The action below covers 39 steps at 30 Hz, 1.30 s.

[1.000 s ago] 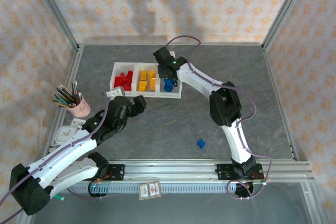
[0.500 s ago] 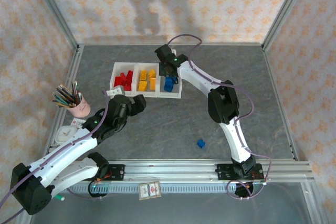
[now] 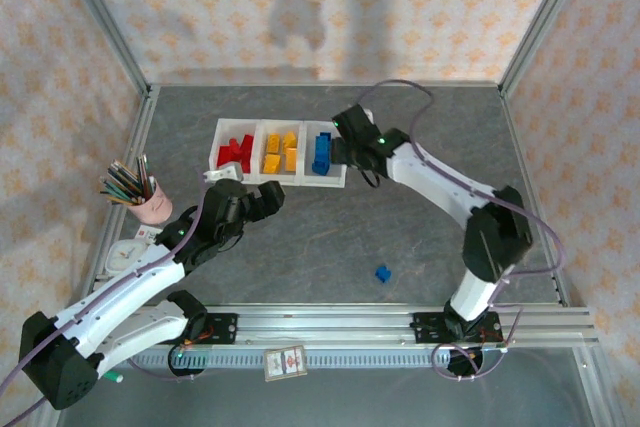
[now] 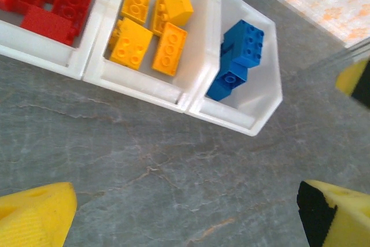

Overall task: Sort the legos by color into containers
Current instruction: Pick up the lego from the bottom-center of the table.

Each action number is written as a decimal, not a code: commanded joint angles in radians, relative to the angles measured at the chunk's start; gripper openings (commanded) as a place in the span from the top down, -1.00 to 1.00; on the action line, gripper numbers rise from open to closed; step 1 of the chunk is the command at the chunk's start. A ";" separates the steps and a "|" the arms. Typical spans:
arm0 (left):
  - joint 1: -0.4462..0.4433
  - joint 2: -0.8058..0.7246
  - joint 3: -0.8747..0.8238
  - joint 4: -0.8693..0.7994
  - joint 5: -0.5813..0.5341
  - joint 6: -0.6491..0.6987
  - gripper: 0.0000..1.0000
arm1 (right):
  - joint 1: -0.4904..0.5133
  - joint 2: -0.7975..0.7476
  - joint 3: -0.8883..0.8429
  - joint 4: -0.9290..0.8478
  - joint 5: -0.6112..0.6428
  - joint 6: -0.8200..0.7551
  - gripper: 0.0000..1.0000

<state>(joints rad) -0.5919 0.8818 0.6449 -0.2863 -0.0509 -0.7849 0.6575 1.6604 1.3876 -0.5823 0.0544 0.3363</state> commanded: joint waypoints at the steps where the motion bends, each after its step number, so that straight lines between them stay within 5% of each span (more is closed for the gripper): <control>1: -0.034 -0.024 -0.050 0.066 0.047 -0.040 -0.98 | 0.021 -0.123 -0.160 0.021 0.012 0.050 -0.27; 16: -0.298 0.021 -0.154 0.212 -0.077 -0.216 -0.98 | 0.186 -0.516 -0.684 -0.045 0.001 0.312 -0.38; 26: -0.371 0.062 -0.161 0.197 -0.119 -0.258 -0.99 | 0.294 -0.520 -0.851 0.042 -0.067 0.419 -0.41; 39: -0.377 0.013 -0.177 0.151 -0.156 -0.266 -0.98 | 0.461 -0.406 -0.808 0.014 -0.007 0.524 -0.06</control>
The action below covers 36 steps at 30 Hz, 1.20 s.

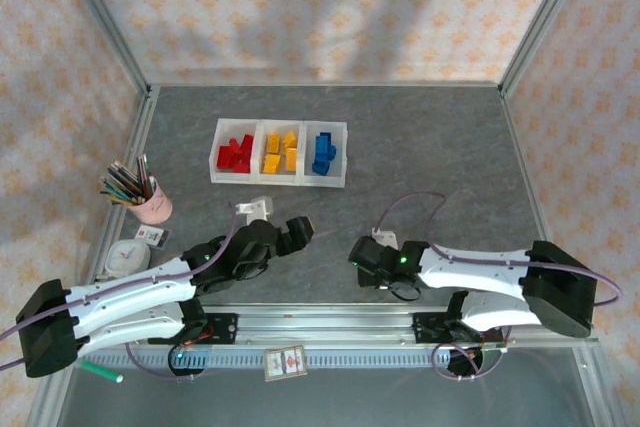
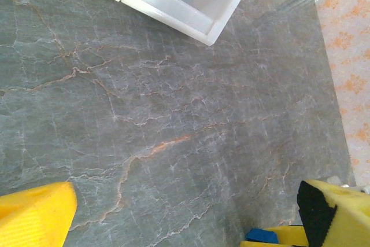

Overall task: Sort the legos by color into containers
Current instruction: Pick up the lego from the bottom-center of the table, then place the lego in the container.

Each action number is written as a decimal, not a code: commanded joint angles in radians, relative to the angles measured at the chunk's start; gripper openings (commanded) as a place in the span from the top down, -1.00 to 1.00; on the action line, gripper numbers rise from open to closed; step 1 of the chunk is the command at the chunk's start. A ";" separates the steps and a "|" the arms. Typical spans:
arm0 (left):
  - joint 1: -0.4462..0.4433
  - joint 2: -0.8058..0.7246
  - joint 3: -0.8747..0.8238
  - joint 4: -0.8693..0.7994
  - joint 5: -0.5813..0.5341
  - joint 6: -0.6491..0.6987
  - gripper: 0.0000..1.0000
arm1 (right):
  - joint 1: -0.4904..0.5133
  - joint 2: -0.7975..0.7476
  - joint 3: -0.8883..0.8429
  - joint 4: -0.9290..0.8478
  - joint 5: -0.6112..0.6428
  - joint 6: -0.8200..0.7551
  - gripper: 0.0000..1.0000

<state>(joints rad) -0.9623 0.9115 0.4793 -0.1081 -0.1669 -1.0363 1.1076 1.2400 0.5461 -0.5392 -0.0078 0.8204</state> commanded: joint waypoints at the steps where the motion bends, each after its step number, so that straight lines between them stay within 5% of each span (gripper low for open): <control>1: -0.007 -0.017 -0.012 -0.025 -0.040 -0.014 -0.98 | 0.011 0.017 0.034 -0.033 0.065 0.042 -0.01; 24: -0.005 -0.032 0.013 -0.058 -0.074 0.012 -0.98 | 0.003 0.006 0.154 -0.096 0.182 -0.028 0.50; 36: 0.116 -0.053 0.167 -0.186 -0.136 0.173 -0.98 | -0.226 0.212 0.544 -0.002 0.240 -0.355 0.48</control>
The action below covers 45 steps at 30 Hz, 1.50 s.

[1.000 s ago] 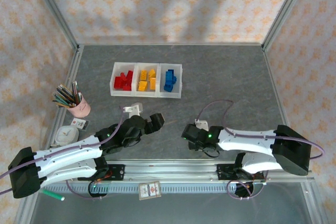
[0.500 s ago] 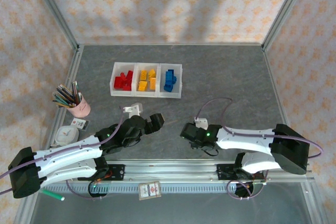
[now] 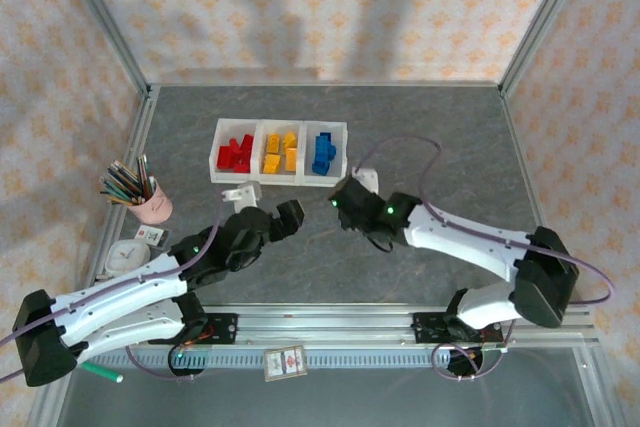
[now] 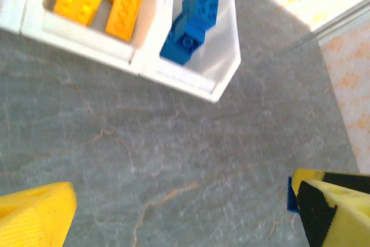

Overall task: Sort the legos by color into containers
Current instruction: Place the lego in the container, then reset both arms

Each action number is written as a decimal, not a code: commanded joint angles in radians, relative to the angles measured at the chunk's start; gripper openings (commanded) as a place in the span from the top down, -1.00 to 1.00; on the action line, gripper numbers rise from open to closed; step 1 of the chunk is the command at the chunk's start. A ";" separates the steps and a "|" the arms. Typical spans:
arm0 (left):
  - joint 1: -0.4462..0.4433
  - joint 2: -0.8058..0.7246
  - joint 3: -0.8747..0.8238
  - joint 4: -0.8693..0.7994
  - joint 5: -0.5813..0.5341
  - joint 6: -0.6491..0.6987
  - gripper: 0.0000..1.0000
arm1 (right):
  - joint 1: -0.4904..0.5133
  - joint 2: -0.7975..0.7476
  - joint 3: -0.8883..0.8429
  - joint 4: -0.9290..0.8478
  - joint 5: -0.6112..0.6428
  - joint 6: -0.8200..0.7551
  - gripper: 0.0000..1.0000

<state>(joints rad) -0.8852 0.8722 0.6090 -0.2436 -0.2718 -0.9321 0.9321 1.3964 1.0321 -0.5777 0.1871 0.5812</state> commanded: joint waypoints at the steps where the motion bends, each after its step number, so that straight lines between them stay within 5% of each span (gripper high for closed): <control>1: 0.062 -0.012 0.041 -0.043 -0.013 0.086 -0.98 | -0.079 0.087 0.089 0.057 0.032 -0.144 0.48; 12: 0.182 0.050 0.095 -0.005 0.048 0.172 -0.98 | -0.257 0.428 0.444 0.111 -0.025 -0.297 0.48; 21: 0.201 0.079 0.094 0.010 0.063 0.183 -0.98 | -0.298 0.588 0.602 0.119 -0.080 -0.314 0.48; 25: 0.207 0.073 0.096 0.008 0.062 0.188 -0.98 | -0.306 0.622 0.640 0.122 -0.105 -0.319 0.42; 28: 0.213 0.073 0.098 0.005 0.063 0.191 -0.98 | -0.308 0.639 0.663 0.113 -0.113 -0.319 0.19; 39: 0.224 0.073 0.125 -0.008 0.051 0.208 -0.98 | -0.309 0.502 0.613 0.106 -0.071 -0.304 0.15; 45: 0.262 0.046 0.144 -0.026 -0.008 0.239 -0.98 | -0.341 0.267 0.390 0.174 0.002 -0.250 0.02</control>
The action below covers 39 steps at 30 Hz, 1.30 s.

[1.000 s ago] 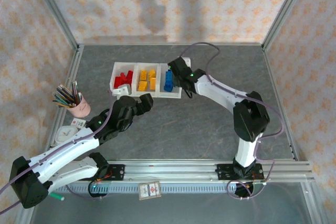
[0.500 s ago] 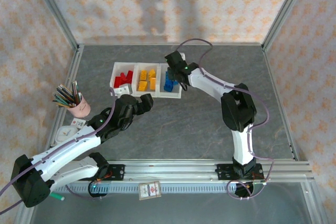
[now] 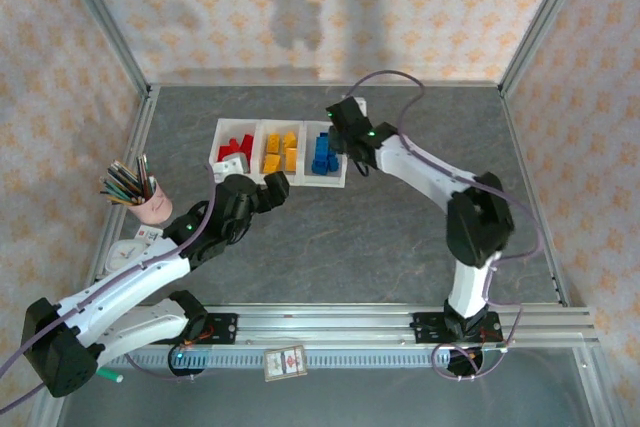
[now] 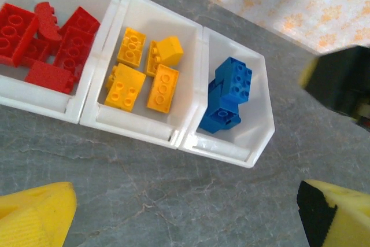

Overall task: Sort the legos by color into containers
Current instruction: Reset both arms

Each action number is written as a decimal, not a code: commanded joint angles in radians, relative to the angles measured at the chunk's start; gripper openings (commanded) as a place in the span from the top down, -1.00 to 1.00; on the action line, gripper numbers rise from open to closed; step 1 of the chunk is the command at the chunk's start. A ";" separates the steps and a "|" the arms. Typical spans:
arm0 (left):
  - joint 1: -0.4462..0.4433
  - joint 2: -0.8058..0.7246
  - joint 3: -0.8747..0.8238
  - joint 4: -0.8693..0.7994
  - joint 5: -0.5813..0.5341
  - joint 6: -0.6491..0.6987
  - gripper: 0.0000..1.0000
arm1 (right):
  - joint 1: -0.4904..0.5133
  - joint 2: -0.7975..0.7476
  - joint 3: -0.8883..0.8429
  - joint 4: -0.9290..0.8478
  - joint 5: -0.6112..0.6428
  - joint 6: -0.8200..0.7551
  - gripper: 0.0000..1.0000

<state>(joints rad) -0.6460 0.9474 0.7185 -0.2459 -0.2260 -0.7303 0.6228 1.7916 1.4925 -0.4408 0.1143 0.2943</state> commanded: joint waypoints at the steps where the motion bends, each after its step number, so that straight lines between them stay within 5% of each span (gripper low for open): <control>1: 0.039 -0.034 0.035 -0.025 -0.057 0.043 -0.98 | -0.048 -0.173 -0.118 0.051 0.081 0.052 -0.04; 8: 0.171 -0.068 0.036 -0.078 -0.166 0.108 -0.98 | -0.207 -0.441 -0.441 0.127 0.186 0.118 -0.58; 11: 0.266 -0.087 -0.022 -0.035 -0.254 0.166 -0.98 | -0.291 -0.546 -0.621 0.228 0.309 0.129 -1.00; 18: 0.558 -0.015 -0.263 0.340 -0.350 0.320 -0.99 | -0.419 -0.555 -0.972 0.659 0.502 0.038 -1.00; 26: 0.592 0.239 -0.532 1.127 -0.186 0.587 -0.98 | -0.496 -0.398 -1.111 1.158 0.309 -0.197 -1.00; 30: 0.594 0.339 -0.543 1.347 -0.103 0.683 -0.99 | -0.525 -0.374 -1.176 1.436 0.115 -0.313 -1.00; 32: 0.597 0.389 -0.549 1.453 -0.066 0.715 -0.99 | -0.541 -0.336 -1.153 1.439 0.049 -0.320 -1.00; 35: 0.604 0.443 -0.524 1.461 0.080 0.730 -0.99 | -0.545 -0.302 -1.223 1.594 -0.012 -0.346 -1.00; 39: 0.602 0.608 -0.602 1.806 0.111 0.758 -0.99 | -0.553 -0.244 -1.276 1.756 -0.033 -0.345 -1.00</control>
<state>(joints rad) -0.0505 1.4765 0.1593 1.2613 -0.1852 -0.0231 0.0837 1.5066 0.2142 1.1332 0.1257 -0.0250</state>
